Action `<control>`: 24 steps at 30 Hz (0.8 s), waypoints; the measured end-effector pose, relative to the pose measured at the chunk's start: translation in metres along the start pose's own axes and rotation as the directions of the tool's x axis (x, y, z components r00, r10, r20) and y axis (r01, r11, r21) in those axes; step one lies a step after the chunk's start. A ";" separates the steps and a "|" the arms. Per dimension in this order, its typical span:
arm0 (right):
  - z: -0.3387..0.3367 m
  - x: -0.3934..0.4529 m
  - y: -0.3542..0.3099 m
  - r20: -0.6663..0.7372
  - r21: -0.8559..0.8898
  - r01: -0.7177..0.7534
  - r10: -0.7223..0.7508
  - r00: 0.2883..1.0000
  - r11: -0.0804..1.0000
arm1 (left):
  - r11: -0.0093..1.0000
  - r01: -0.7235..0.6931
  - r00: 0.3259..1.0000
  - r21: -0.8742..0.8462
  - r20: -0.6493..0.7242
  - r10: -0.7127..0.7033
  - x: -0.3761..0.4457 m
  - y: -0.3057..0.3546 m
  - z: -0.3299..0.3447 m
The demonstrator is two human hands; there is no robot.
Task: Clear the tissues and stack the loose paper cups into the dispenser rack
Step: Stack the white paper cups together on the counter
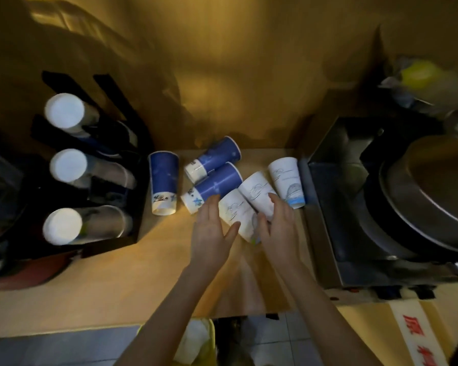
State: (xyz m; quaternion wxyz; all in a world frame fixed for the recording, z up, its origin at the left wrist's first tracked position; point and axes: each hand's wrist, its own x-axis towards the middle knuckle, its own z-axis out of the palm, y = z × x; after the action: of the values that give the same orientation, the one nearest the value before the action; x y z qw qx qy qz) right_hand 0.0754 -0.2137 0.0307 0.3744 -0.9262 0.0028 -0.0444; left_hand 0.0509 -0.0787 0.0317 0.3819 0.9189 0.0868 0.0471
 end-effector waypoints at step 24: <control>0.039 0.072 0.049 0.236 -0.157 -0.183 0.217 0.947 0.970 | 0.312 0.734 0.631 -0.604 0.433 -0.644 0.055 -0.016 0.051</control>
State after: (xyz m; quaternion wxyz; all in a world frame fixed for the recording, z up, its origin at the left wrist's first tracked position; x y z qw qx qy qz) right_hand 0.1518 -0.2248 -0.0260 0.3115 -0.9422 0.0525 0.1117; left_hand 0.1110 -0.0920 -0.0149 0.7035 0.5545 0.4217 -0.1407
